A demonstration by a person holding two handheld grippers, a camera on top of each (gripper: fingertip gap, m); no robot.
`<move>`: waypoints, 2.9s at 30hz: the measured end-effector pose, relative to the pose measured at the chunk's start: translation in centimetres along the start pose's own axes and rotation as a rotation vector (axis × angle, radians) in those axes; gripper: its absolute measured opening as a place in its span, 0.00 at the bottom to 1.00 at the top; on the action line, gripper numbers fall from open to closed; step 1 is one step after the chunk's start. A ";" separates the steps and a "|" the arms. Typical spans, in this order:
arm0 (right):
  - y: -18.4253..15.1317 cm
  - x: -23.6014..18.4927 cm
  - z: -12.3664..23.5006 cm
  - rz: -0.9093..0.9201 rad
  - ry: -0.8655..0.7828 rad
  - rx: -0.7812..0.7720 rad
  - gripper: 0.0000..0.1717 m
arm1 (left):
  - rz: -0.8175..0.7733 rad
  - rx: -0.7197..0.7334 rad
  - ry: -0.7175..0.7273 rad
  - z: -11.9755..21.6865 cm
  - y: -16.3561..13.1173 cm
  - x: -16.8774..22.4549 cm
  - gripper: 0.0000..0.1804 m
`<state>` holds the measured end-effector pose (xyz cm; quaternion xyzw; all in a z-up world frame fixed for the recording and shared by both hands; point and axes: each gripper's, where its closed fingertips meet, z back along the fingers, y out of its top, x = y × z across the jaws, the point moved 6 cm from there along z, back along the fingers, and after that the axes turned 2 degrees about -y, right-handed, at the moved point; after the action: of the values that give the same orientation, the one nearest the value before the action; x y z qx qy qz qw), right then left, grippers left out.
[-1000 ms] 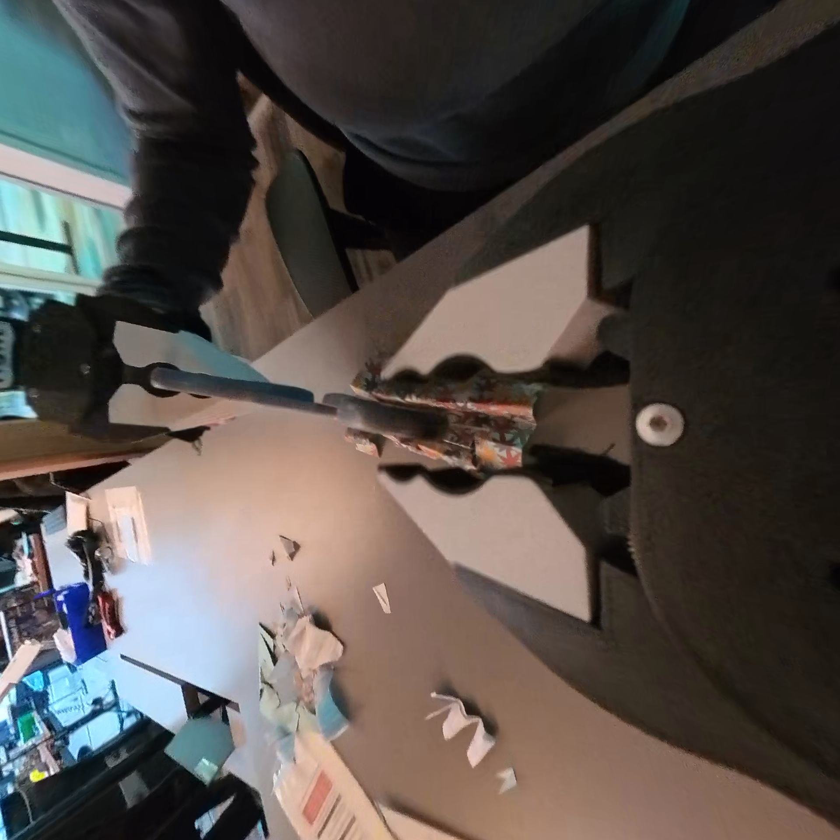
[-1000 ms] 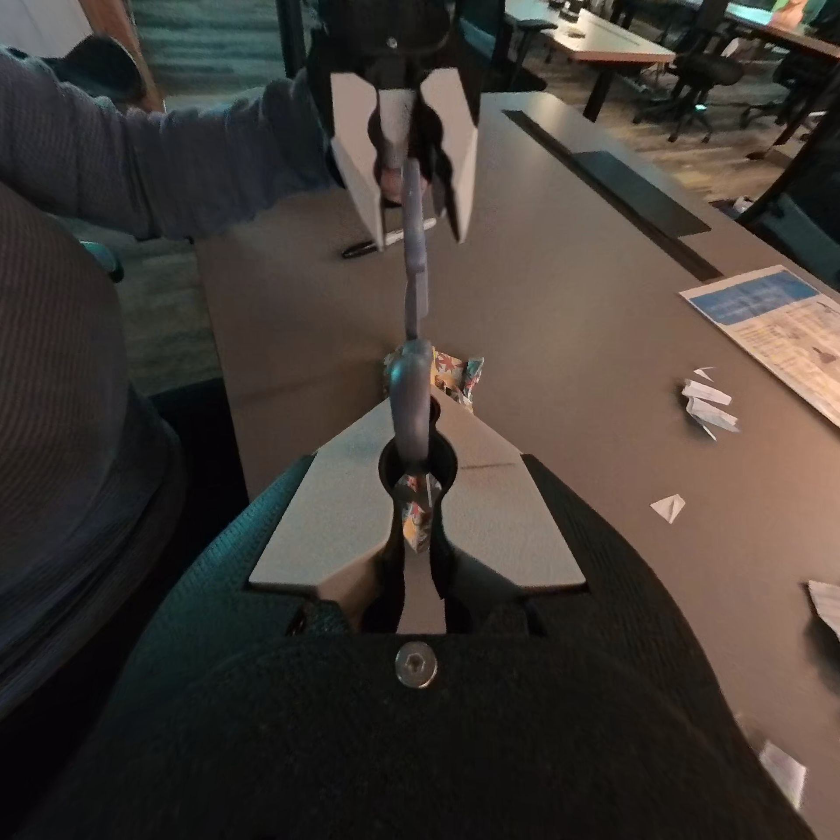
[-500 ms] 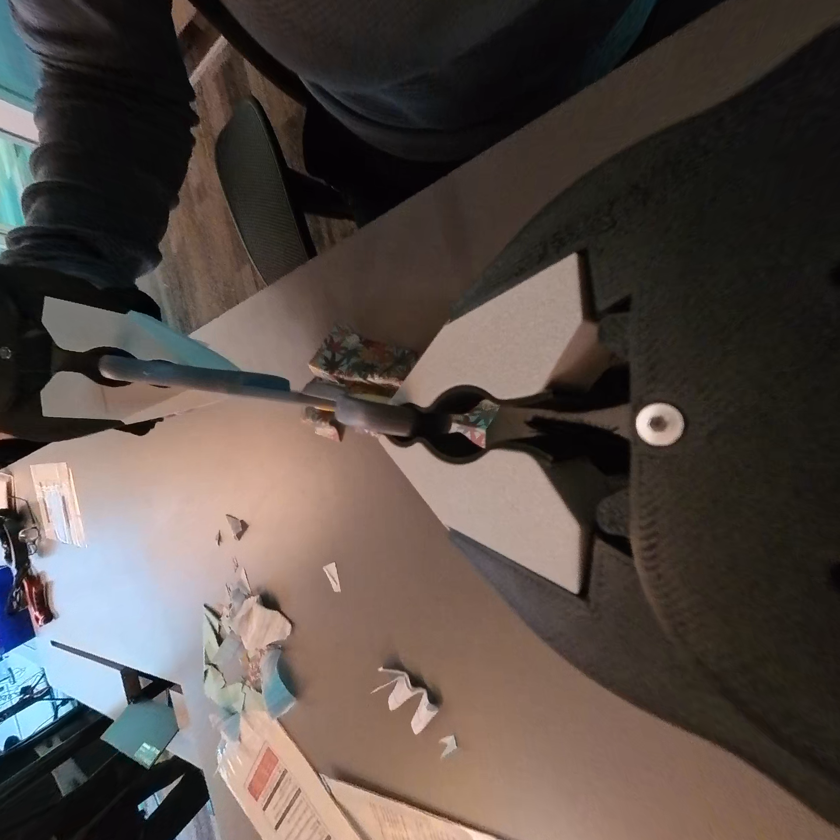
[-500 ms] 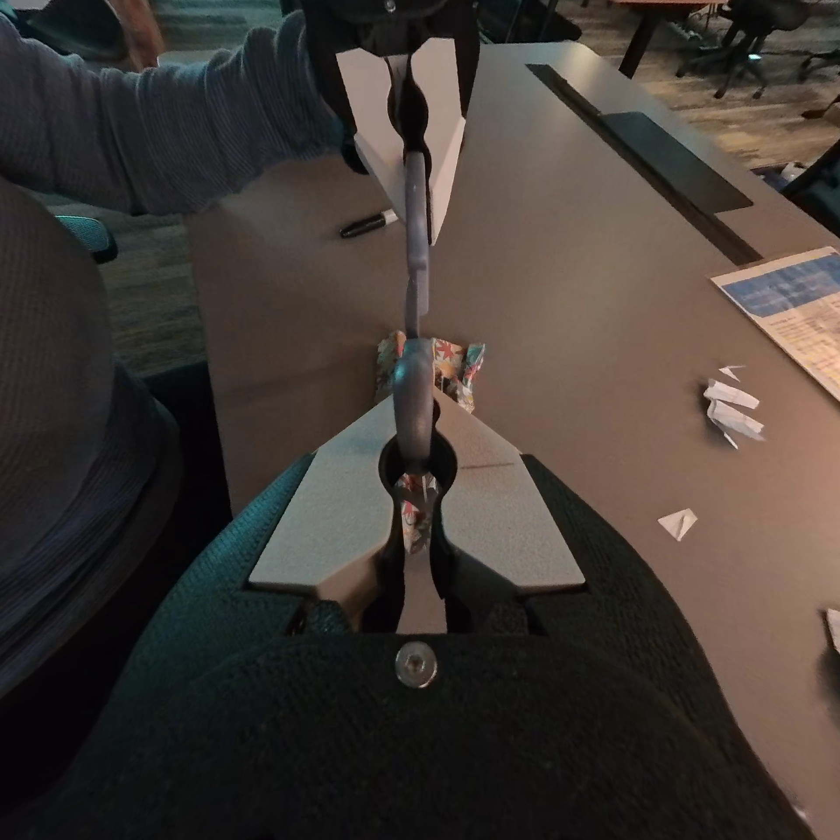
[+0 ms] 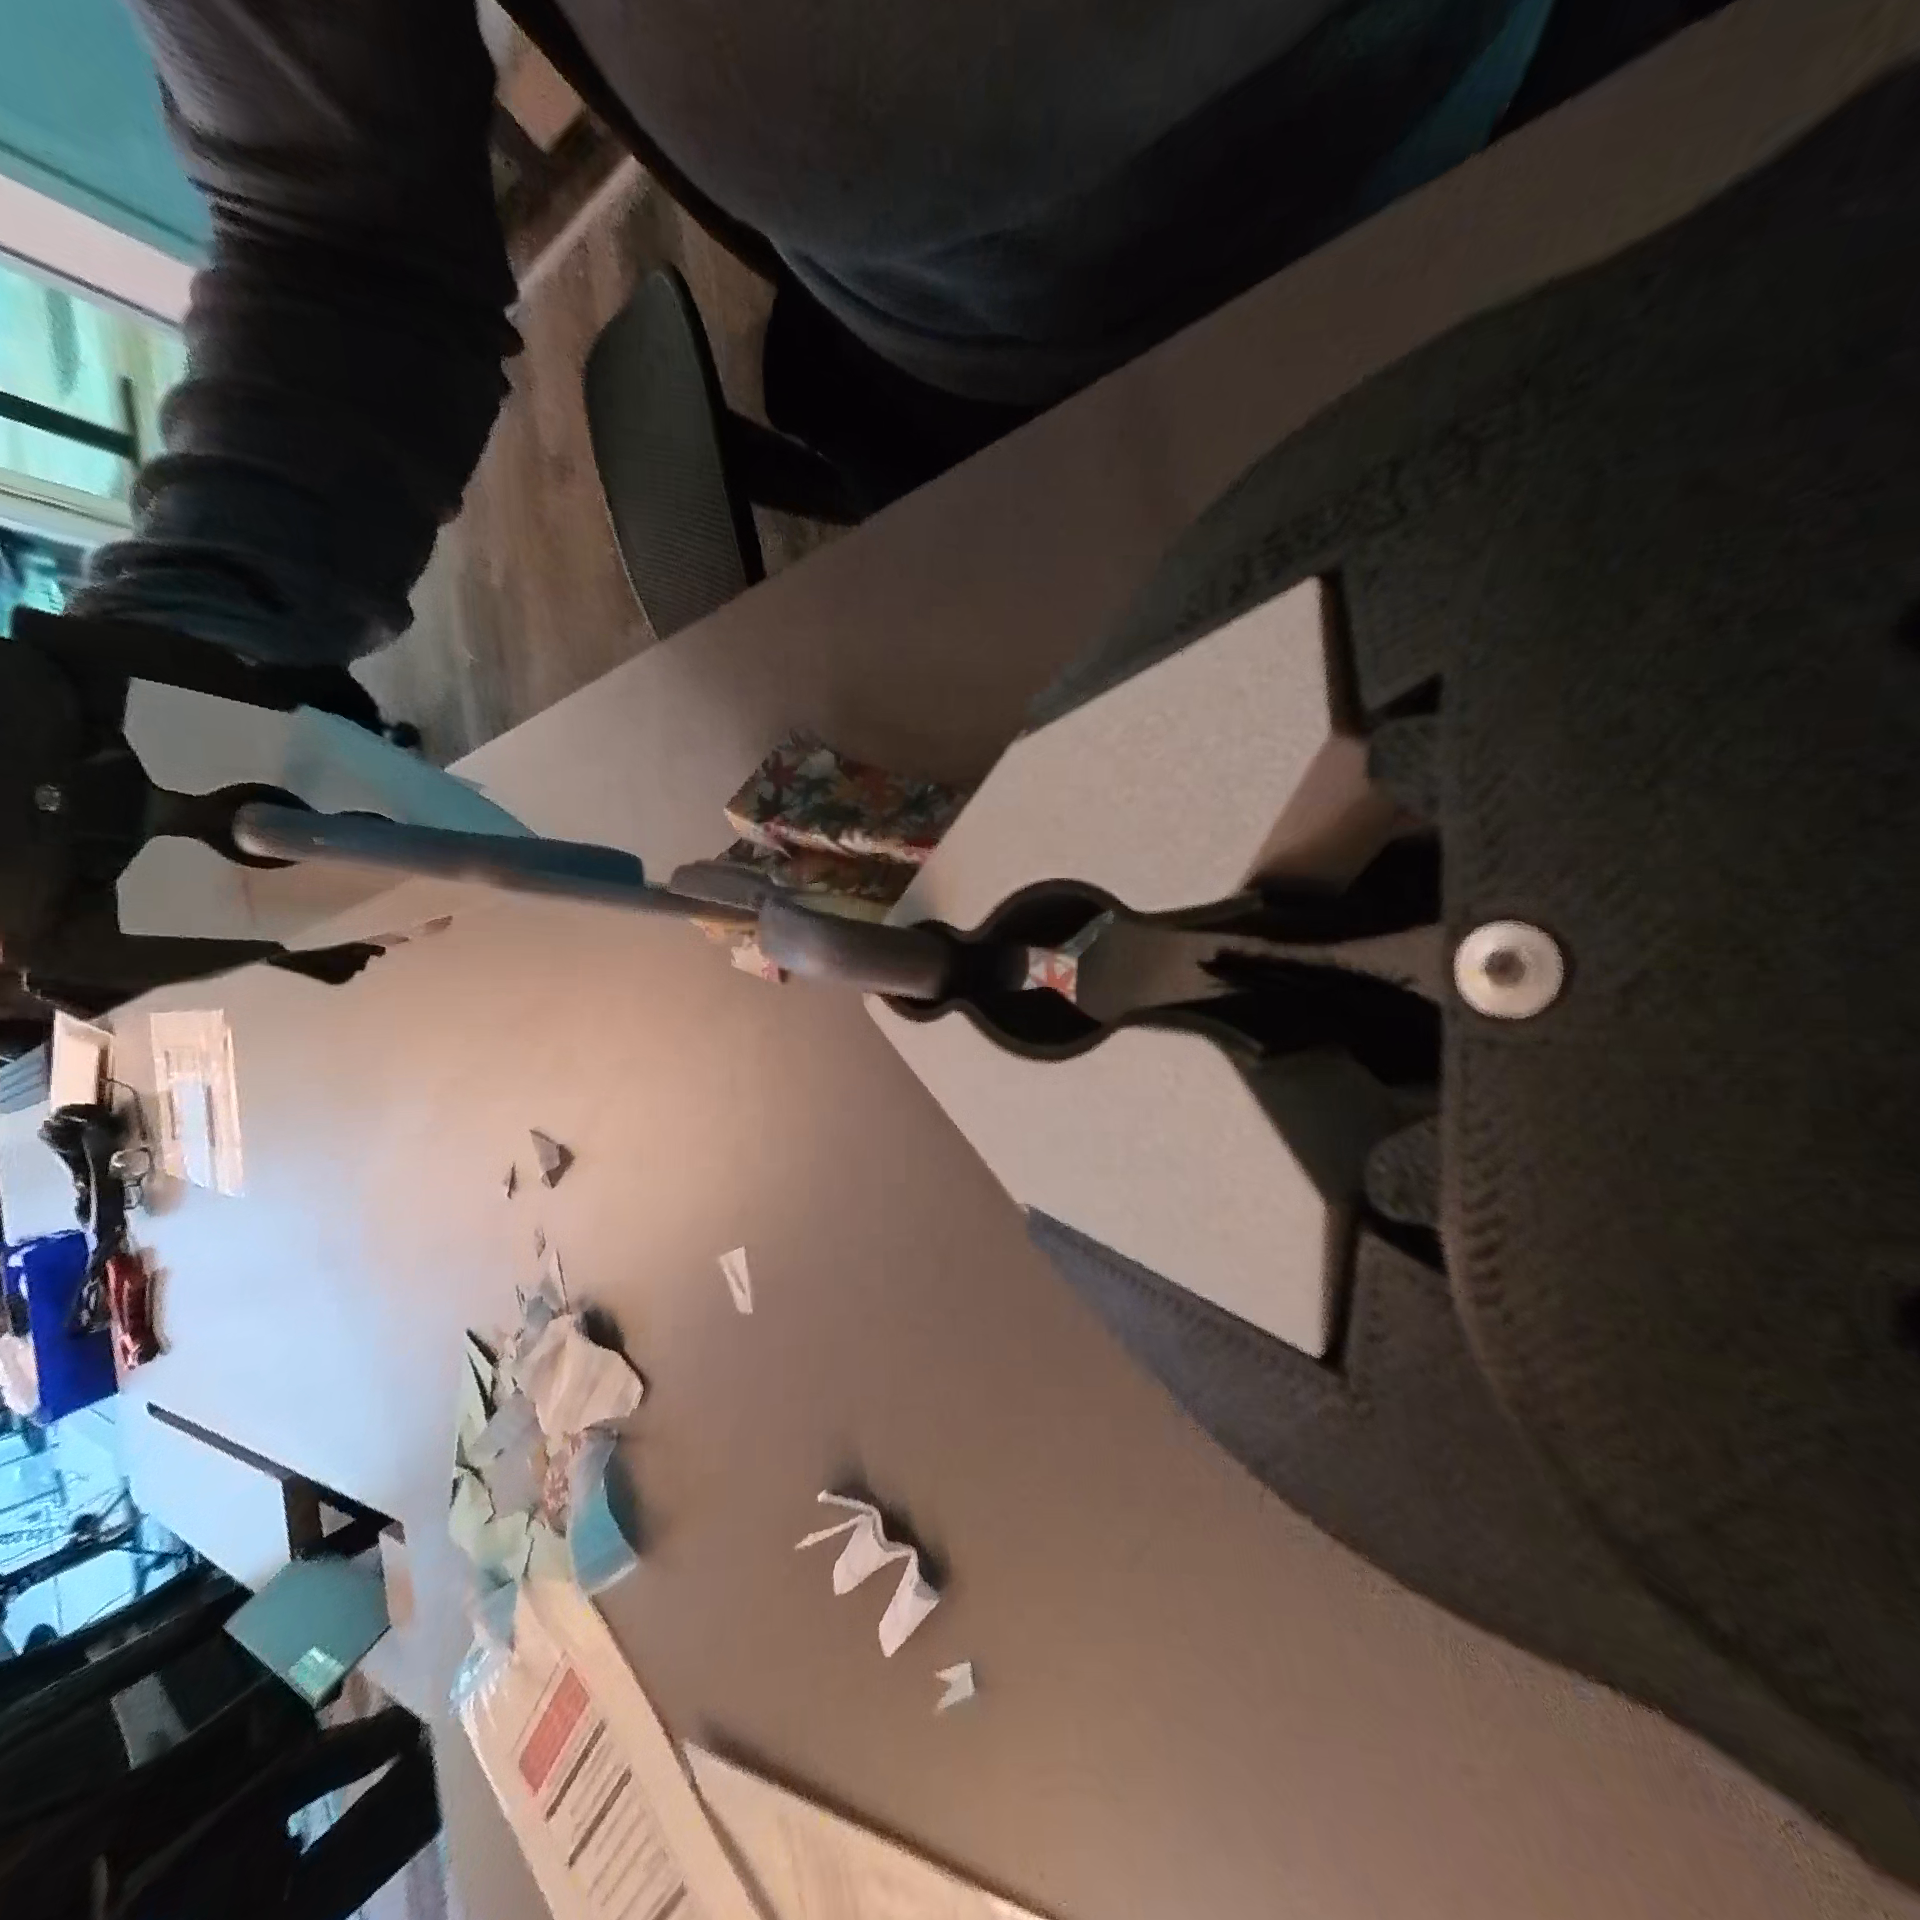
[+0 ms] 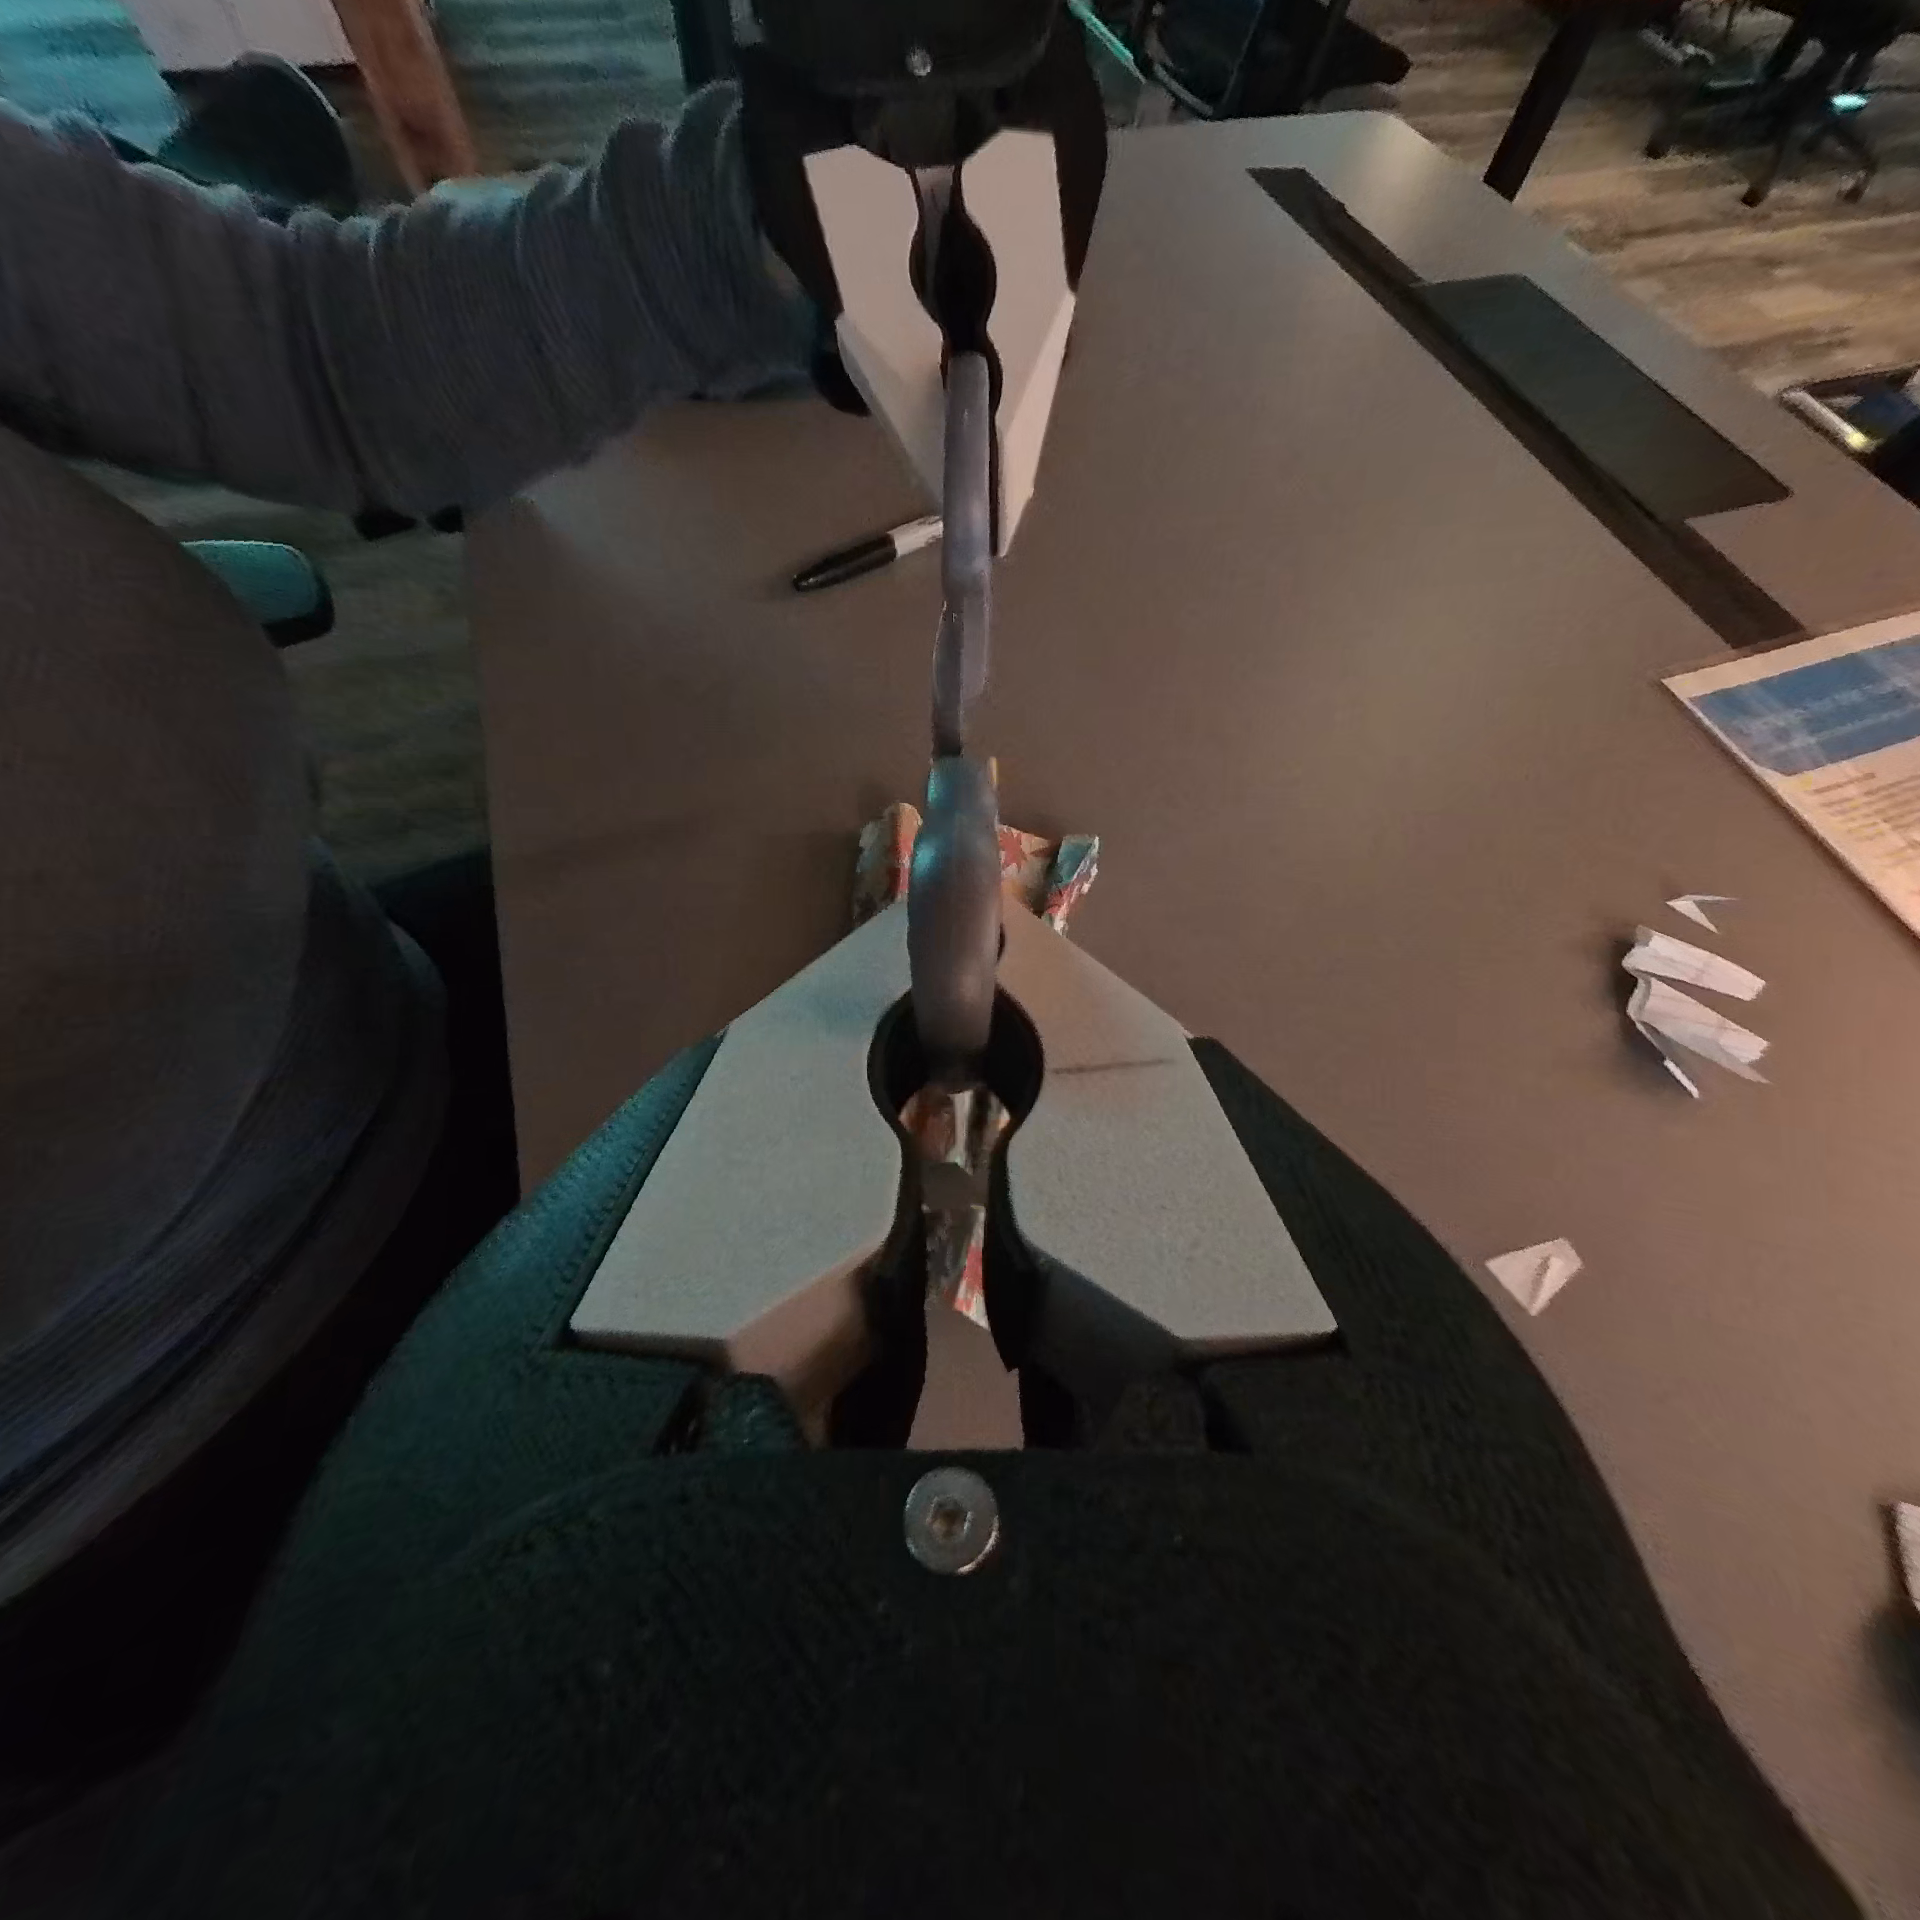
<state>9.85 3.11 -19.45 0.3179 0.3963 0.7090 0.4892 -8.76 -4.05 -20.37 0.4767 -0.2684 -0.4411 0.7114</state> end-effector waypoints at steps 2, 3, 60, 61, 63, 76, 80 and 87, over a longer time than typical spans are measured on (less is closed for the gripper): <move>-0.6 0.1 -0.4 -0.004 0.004 -0.017 0.00 | 0.024 -0.006 -0.016 -0.2 -0.8 -0.3 0.00; -0.9 0.1 -0.7 -0.006 0.003 -0.027 0.00 | 0.032 -0.013 -0.020 -0.4 -1.2 -0.5 0.00; -0.6 1.8 -2.7 0.002 -0.014 -0.058 0.00 | 0.056 -0.093 0.074 0.1 -1.8 -1.6 0.00; -0.4 1.8 -2.7 0.005 -0.011 -0.063 0.00 | 0.054 -0.103 0.072 0.2 -1.6 -1.5 0.00; -0.2 1.9 -2.8 0.011 -0.004 -0.081 0.00 | 0.052 -0.130 0.065 0.2 -1.4 -1.4 0.00; 1.0 1.6 -2.7 0.056 0.019 -0.206 0.00 | 0.013 -0.261 0.073 0.0 0.4 -0.6 0.00; 1.5 1.5 -2.6 0.062 0.028 -0.236 0.00 | 0.002 -0.286 0.093 0.0 0.9 -0.2 0.00; 2.4 1.4 -2.7 0.085 0.031 -0.278 0.00 | -0.012 -0.310 0.122 0.1 2.0 0.3 0.00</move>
<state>6.07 3.30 -18.58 0.2527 0.2878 0.7819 0.4920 -7.97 -4.05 -18.55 0.3889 -0.1507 -0.4519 0.7886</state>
